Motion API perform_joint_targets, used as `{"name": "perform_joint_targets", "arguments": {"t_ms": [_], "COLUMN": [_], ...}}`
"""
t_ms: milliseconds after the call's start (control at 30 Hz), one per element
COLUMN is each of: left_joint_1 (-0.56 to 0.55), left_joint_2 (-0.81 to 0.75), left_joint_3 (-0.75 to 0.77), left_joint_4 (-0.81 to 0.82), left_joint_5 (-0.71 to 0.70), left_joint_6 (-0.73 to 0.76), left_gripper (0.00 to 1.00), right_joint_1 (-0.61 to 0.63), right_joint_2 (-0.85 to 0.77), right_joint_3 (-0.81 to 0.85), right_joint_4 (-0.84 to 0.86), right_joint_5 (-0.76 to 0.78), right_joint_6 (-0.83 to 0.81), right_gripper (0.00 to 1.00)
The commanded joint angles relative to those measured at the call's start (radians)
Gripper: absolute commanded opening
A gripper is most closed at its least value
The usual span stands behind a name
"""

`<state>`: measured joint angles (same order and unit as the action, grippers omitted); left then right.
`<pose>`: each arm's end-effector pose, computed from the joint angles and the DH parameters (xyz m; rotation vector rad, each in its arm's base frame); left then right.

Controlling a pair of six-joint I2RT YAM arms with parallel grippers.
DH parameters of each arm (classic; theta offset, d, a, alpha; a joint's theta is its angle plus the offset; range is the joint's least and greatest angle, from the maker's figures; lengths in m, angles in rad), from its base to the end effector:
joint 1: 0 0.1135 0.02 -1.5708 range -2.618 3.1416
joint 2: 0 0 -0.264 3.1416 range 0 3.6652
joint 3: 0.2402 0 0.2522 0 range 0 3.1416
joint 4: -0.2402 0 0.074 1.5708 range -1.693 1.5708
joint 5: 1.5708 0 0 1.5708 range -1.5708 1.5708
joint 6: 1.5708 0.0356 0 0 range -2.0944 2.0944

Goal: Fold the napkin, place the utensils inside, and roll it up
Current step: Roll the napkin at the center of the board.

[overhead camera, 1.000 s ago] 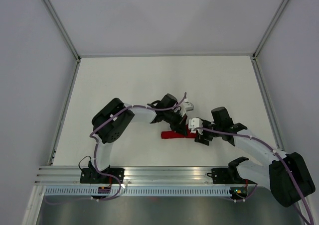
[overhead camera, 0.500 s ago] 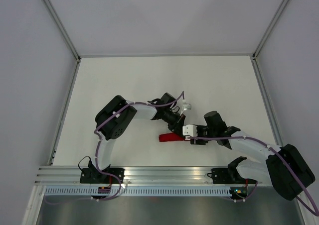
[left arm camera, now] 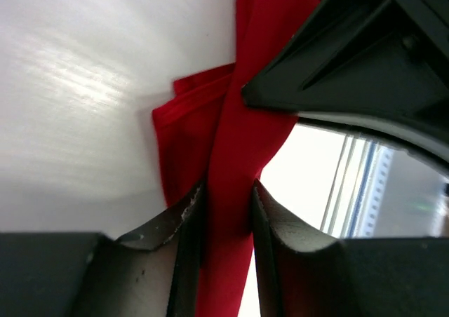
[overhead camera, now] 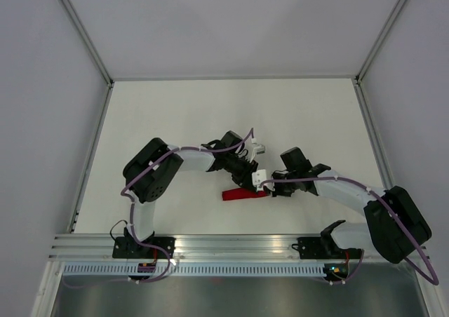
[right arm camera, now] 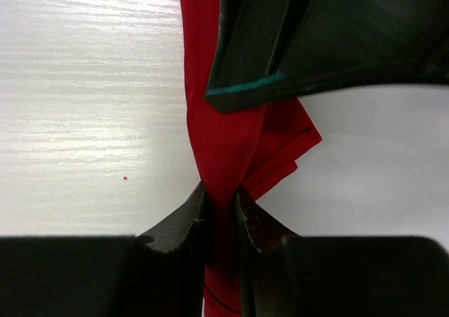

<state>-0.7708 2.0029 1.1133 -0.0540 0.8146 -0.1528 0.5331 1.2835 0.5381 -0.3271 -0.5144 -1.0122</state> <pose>0.2611 -0.2897 0.1210 1.1388 2.3695 -1.3818 0.1772 0.1249 0.1524 -1.8650 1.6735 0.4879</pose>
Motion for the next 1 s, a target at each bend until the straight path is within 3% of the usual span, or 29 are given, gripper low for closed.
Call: {"name": "perform_joint_targets", "arguments": {"t_ms": [0, 433, 600, 733, 767, 800, 967], "left_joint_1": [0.013, 0.001, -0.088, -0.234, -0.252, -0.280, -0.358], "left_joint_2": [-0.117, -0.475, -0.515, -0.495, -0.483, -0.466, -0.400], "left_joint_3": [-0.096, -0.559, -0.607, -0.603, -0.595, -0.577, -0.535], "left_joint_4": [0.131, 0.721, 0.737, 0.744, 0.734, 0.726, 0.706], "left_joint_5": [-0.190, -0.547, -0.681, -0.856, -0.871, -0.890, -0.946], "left_joint_6": [-0.039, 0.001, 0.103, 0.272, 0.292, 0.329, 0.450], "left_gripper": [0.38, 0.46, 0.48, 0.56, 0.57, 0.64, 0.68], "right_joint_1": [-0.030, -0.150, -0.176, -0.180, -0.179, -0.179, -0.185], "right_joint_2": [0.051, 0.370, 0.513, 0.600, 0.611, 0.622, 0.675], "right_joint_3": [0.059, 0.360, 0.462, 0.543, 0.552, 0.569, 0.603], "right_joint_4": [-0.191, -0.510, -0.579, -0.631, -0.636, -0.639, -0.656], "right_joint_5": [-0.041, -0.171, -0.193, -0.203, -0.205, -0.203, -0.199], "right_joint_6": [-0.029, -0.170, -0.192, -0.195, -0.192, -0.186, -0.180], "right_gripper": [0.13, 0.12, 0.12, 0.12, 0.12, 0.12, 0.12]}}
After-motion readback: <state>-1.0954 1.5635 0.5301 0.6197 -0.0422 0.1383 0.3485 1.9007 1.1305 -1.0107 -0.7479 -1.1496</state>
